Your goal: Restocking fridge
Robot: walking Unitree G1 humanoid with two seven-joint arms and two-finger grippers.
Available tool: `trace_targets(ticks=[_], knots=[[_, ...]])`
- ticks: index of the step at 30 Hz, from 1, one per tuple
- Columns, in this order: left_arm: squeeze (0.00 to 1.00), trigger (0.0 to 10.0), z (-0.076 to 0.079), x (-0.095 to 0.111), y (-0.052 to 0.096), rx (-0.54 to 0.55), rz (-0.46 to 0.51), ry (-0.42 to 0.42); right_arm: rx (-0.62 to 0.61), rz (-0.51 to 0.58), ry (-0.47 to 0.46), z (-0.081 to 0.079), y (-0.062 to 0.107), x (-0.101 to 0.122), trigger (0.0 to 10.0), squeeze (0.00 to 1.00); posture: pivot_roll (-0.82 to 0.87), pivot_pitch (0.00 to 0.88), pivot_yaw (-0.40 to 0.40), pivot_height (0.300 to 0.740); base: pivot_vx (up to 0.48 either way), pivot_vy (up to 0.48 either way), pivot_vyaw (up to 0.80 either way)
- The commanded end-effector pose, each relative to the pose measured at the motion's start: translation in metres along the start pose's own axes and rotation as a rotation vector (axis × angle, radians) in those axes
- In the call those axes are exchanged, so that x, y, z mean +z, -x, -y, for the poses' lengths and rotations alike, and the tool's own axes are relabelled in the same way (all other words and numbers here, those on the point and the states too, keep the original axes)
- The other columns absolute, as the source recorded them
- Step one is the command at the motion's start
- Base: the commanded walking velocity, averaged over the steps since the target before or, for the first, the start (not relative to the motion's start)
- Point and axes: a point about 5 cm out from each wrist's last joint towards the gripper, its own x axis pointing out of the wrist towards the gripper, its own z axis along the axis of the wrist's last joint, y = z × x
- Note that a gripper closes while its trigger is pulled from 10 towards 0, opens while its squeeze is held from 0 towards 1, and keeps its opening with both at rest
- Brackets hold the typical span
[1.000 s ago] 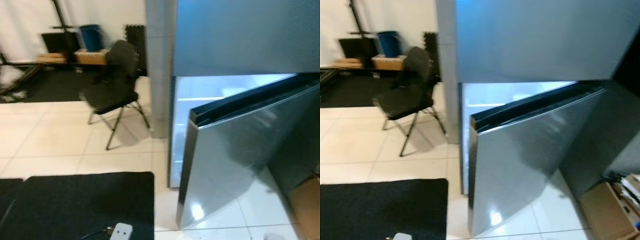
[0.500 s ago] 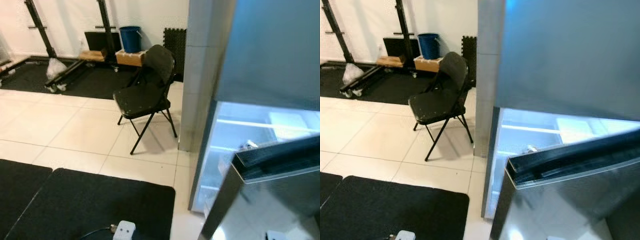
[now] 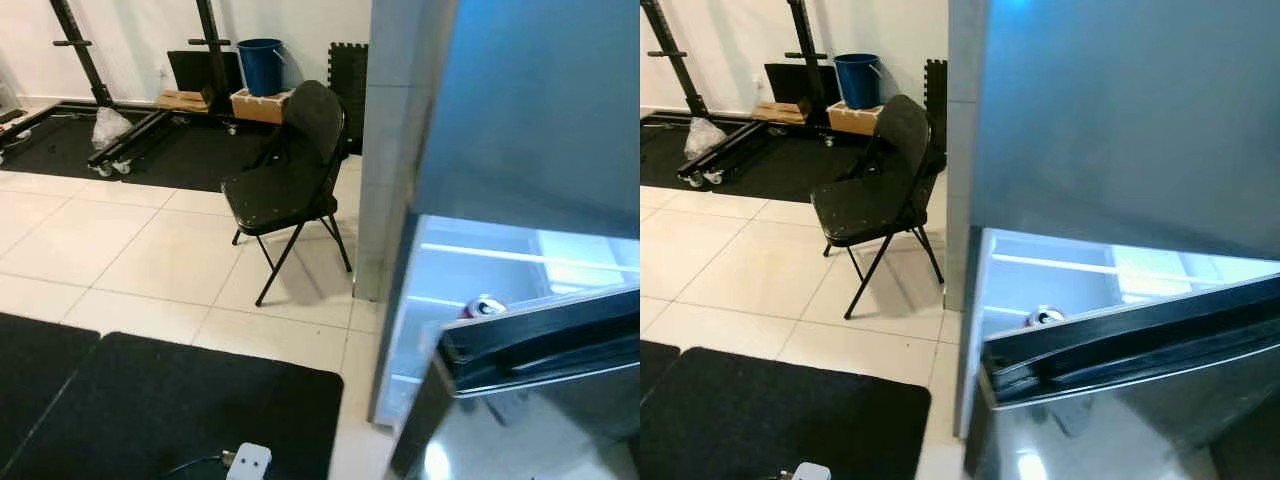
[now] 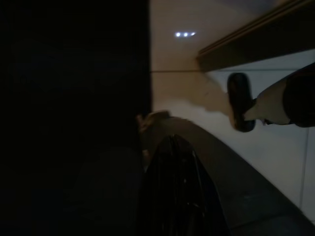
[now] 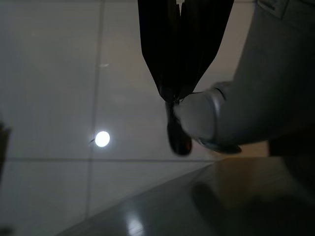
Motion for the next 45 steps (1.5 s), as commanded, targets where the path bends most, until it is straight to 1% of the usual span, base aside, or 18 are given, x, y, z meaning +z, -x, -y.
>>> trace_targets(ticks=[1,10,14,23,24,28,29,30,32,34,35,38,39,40,41,42,43,45], knots=[[0.00,10.0,-0.002,-0.001,0.001,0.001,-0.010,-0.010,-0.008,-0.012,-0.006,0.003,0.001,-0.004,10.0,0.00,-0.02,0.000,0.006,0.740,0.000,-0.446,0.00],[0.00,10.0,-0.001,0.000,0.000,-0.002,-0.009,-0.010,-0.010,-0.012,-0.002,0.003,0.001,-0.004,10.0,0.00,-0.02,0.000,0.007,0.740,0.000,-0.428,0.00],[0.00,10.0,-0.002,-0.001,0.000,0.017,-0.003,0.005,-0.007,-0.018,0.001,0.003,0.002,-0.007,10.0,0.00,-0.02,0.000,0.006,0.740,0.000,0.000,0.00],[0.00,10.0,-0.004,-0.003,0.001,0.039,-0.011,0.005,-0.001,-0.018,0.004,0.001,0.001,-0.007,10.0,0.00,-0.02,0.000,0.007,0.740,0.000,0.000,0.00],[0.00,10.0,-0.007,-0.004,0.002,0.067,-0.012,0.013,0.000,-0.018,0.005,0.002,0.001,-0.007,10.0,0.00,-0.02,0.000,0.007,0.740,0.000,0.000,0.00],[0.00,10.0,-0.011,-0.004,0.003,0.105,-0.005,0.041,0.000,-0.018,0.005,0.002,0.001,-0.007,10.0,0.00,-0.02,0.000,0.008,0.740,0.000,0.000,0.00],[0.00,10.0,-0.014,-0.004,0.004,0.127,-0.002,0.056,0.000,-0.017,0.006,0.002,0.001,-0.006,10.0,0.00,-0.02,0.000,0.008,0.740,0.000,0.000,0.00],[0.00,10.0,-0.024,-0.003,0.007,0.208,0.015,0.141,0.001,-0.019,0.007,0.002,0.002,-0.007,10.0,0.00,-0.02,0.000,0.008,0.740,0.000,0.000,0.00],[0.00,10.0,-0.030,-0.003,0.009,0.253,0.024,0.197,0.002,-0.019,0.007,0.002,0.002,-0.007,10.0,0.00,-0.02,0.000,0.008,0.740,0.000,0.000,0.00],[0.00,10.0,-0.033,-0.005,0.010,0.269,0.023,0.267,0.002,-0.022,0.009,0.002,0.002,-0.008,10.0,0.00,-0.02,0.000,0.008,0.740,0.000,0.000,0.00],[0.00,10.0,-0.033,-0.005,0.010,0.269,0.023,0.267,0.002,-0.022,0.009,0.002,0.002,-0.008,10.0,0.00,-0.02,0.000,0.008,0.740,0.000,0.000,0.00],[0.00,10.0,-0.035,-0.009,0.011,0.280,0.018,0.327,0.005,-0.022,0.011,0.001,0.002,-0.007,10.0,0.00,-0.02,0.000,0.010,0.740,0.000,0.000,0.00],[0.00,10.0,-0.037,-0.017,0.014,0.302,-0.004,0.423,0.008,-0.022,0.014,0.001,0.001,-0.007,10.0,0.00,-0.02,0.000,0.010,0.740,0.000,0.000,0.00],[0.00,10.0,-0.037,-0.017,0.014,0.302,-0.004,0.423,0.008,-0.022,0.014,0.001,0.001,-0.007,10.0,0.00,-0.02,0.000,0.010,0.740,0.000,0.000,0.00],[0.00,10.0,-0.035,-0.023,0.014,0.296,-0.033,0.470,0.009,-0.024,0.015,0.001,0.001,-0.008,10.0,0.00,-0.02,0.000,0.011,0.740,0.000,0.000,0.00],[0.00,10.0,-0.033,-0.028,0.015,0.287,-0.061,0.494,0.010,-0.025,0.017,0.000,0.002,-0.008,10.0,0.00,-0.01,0.000,0.010,0.740,0.000,0.000,0.00],[0.00,10.0,-0.029,-0.032,0.014,0.253,-0.086,0.479,0.011,-0.028,0.020,0.000,0.002,-0.009,10.0,0.00,-0.02,0.000,0.011,0.740,0.000,0.000,0.00],[0.00,10.0,-0.026,-0.034,0.014,0.231,-0.101,0.467,0.012,-0.029,0.022,0.000,0.002,-0.009,10.0,0.00,-0.02,0.000,0.011,0.740,0.000,0.000,0.00]])
